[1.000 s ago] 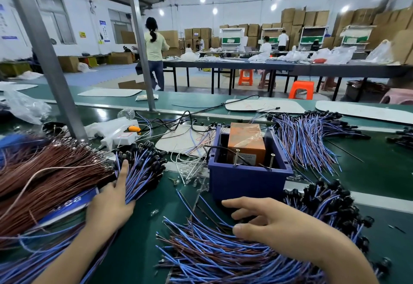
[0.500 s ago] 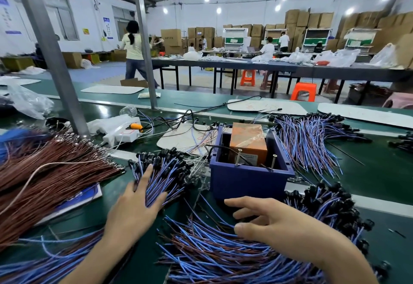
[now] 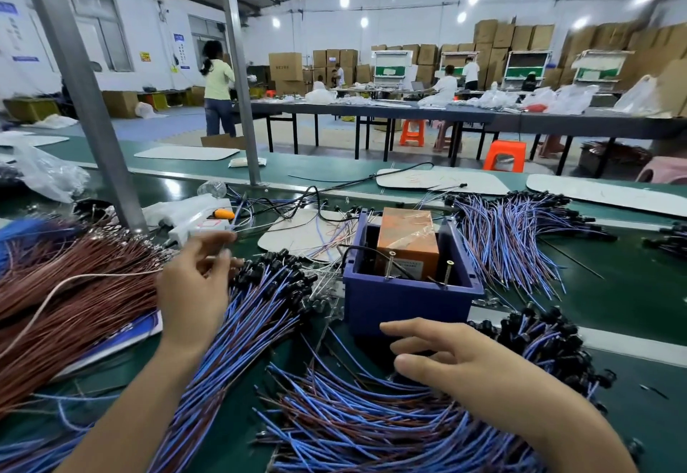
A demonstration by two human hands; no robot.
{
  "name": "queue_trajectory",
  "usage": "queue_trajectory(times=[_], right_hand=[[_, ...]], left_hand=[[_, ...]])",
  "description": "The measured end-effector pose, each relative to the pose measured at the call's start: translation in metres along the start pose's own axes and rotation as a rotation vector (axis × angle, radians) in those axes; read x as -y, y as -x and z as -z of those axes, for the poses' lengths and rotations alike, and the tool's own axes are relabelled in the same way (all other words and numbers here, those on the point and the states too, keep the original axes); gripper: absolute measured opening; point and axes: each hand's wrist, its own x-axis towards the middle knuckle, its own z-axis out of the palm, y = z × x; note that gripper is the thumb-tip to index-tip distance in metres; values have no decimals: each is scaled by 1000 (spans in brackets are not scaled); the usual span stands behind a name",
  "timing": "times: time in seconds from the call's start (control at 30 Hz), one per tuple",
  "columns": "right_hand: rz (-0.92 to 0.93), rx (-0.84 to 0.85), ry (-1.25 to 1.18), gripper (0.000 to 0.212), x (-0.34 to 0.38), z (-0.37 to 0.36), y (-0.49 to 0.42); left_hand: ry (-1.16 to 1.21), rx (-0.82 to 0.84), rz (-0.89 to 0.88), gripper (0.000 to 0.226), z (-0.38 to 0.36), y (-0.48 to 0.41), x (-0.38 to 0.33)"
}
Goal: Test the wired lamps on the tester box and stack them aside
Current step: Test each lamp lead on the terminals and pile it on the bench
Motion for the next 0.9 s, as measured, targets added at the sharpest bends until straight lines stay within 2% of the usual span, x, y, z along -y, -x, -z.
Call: queue_trajectory(times=[0.1, 0.2, 0.27, 0.37, 0.47, 0.53, 0.63, 0.7, 0.8, 0.9], right_hand=[[155, -116, -178, 28, 4, 0, 0], [283, -272, -463, 31, 9, 1, 1], [337, -344, -660, 33, 9, 6, 4], [292, -505, -904, 31, 4, 18, 8], [220, -783, -1120, 9, -6, 31, 19], [171, -951, -1150, 18, -17, 39, 24], [55, -1099, -936, 26, -38, 47, 30], [-38, -1093, -687, 31, -47, 49, 35], [-241, -916, -280, 28, -53, 47, 34], [-407, -634, 35, 16, -52, 38, 25]], left_hand=[[310, 224, -10, 23, -13, 3, -56], [318, 629, -88, 14, -35, 28, -100], [349, 860, -64, 12, -50, 45, -115], [332, 1057, -36, 6, -60, 53, -119], [193, 1207, -107, 4, -54, 44, -110], [120, 1227, -120, 8, -44, 32, -102], [52, 1146, -106, 11, -28, 11, -91], [69, 1117, -79, 14, -19, 2, -85], [241, 1082, 57, 22, -12, -3, -83], [405, 1016, 174, 15, -18, 1, -87]])
